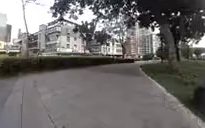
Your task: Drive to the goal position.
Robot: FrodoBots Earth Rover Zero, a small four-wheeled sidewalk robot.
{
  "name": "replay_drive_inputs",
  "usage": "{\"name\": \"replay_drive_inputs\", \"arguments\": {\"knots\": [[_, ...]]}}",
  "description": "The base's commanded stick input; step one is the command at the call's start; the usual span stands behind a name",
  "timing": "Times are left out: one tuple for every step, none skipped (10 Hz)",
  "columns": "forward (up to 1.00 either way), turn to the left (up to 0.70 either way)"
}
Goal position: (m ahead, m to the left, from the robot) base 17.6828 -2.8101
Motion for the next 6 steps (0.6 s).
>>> {"name": "replay_drive_inputs", "arguments": {"knots": [[0.85, -0.34], [0.85, -0.16], [0.85, 0.00], [0.85, 0.00], [0.85, 0.00], [0.85, 0.00]]}}
